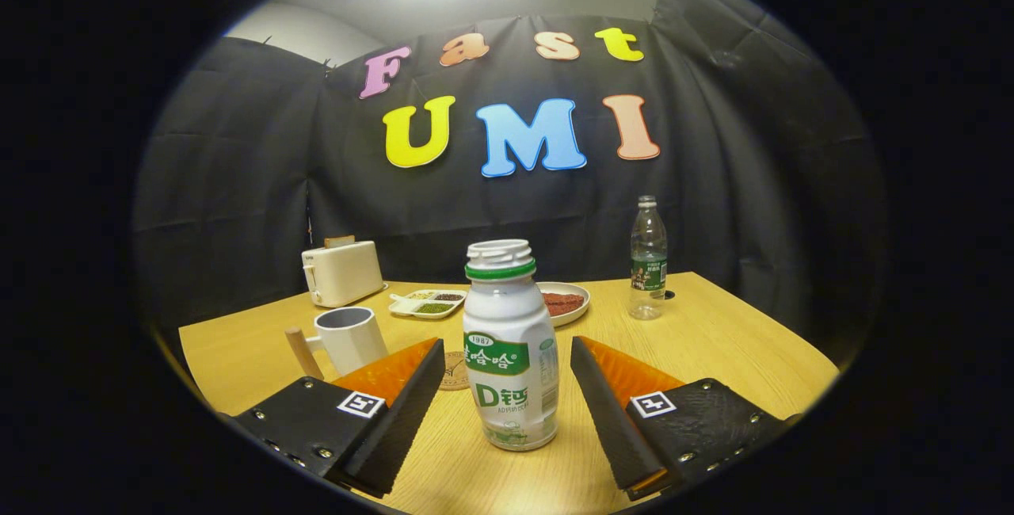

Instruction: Take the bottle from table, then pour the juice into the cup, finally place the bottle on the coaster

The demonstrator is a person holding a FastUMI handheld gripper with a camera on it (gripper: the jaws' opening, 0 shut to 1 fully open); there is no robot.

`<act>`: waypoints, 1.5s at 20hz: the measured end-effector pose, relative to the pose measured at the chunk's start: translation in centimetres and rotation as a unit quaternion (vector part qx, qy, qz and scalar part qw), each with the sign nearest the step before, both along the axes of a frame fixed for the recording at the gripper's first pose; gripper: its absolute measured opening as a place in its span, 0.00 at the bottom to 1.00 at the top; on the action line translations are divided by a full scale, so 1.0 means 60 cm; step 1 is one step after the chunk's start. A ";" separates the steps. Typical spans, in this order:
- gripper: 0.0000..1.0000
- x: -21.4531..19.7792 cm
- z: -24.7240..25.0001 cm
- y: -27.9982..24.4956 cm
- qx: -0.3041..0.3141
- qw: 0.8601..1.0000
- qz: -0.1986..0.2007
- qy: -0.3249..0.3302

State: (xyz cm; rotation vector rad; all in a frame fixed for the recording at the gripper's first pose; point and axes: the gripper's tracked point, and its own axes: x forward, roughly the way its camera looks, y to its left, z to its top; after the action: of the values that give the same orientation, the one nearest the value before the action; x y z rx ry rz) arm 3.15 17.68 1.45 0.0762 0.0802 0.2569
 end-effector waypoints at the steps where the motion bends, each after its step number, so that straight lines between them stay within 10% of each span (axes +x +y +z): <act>1: 0.97 0.003 -0.007 0.001 0.000 1.000 0.000 0.004; 30: 0.64 0.035 -0.044 0.002 -0.053 0.996 -0.057 0.042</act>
State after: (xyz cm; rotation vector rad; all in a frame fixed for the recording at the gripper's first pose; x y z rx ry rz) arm 5.22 17.81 -1.20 -0.0145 0.1724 0.1346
